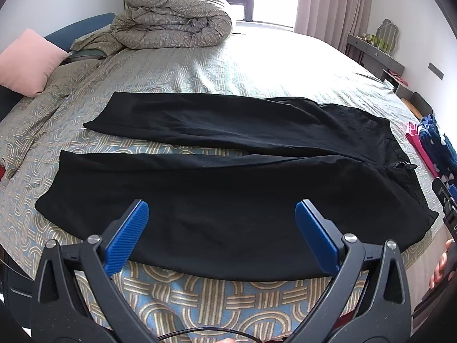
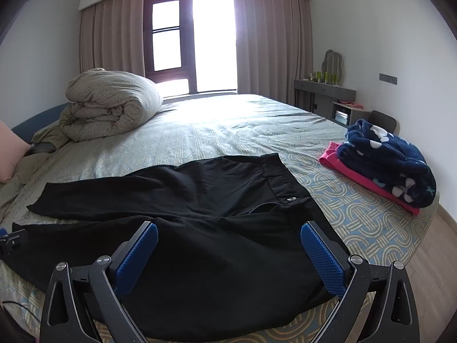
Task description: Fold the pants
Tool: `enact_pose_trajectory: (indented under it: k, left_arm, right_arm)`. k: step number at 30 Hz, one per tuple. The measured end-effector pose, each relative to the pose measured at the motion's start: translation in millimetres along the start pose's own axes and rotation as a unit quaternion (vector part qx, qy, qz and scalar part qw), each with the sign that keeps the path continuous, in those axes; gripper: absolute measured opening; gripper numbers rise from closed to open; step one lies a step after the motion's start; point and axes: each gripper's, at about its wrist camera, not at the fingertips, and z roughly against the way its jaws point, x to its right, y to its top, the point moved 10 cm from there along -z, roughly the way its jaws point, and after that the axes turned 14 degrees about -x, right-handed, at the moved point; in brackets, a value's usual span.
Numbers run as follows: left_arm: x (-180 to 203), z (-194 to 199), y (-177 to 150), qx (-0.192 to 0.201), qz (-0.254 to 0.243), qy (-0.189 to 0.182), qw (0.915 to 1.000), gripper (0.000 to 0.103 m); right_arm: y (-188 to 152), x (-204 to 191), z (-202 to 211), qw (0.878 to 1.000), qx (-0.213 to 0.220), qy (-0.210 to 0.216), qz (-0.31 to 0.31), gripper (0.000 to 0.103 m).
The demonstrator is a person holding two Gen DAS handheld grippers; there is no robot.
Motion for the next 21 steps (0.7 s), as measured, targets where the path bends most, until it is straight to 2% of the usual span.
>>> enact_pose_trajectory:
  k: [13,16,21]
  left_arm:
    - [-3,-2,-1,0.0,0.003,0.005,1.0,0.102]
    - [-5,-2,0,0.001,0.006,0.007,1.0,0.102]
    - [-8,-3,1,0.001,0.013,0.005,0.9999,0.102]
  right_arm:
    - [2,-4,1,1.0,0.009,-0.024,0.015,0.102]
    - [2,-2,4,1.0,0.018,-0.017,0.007,0.102]
    - [6,-4,12,0.999,0.038,-0.034,0.018,0.102]
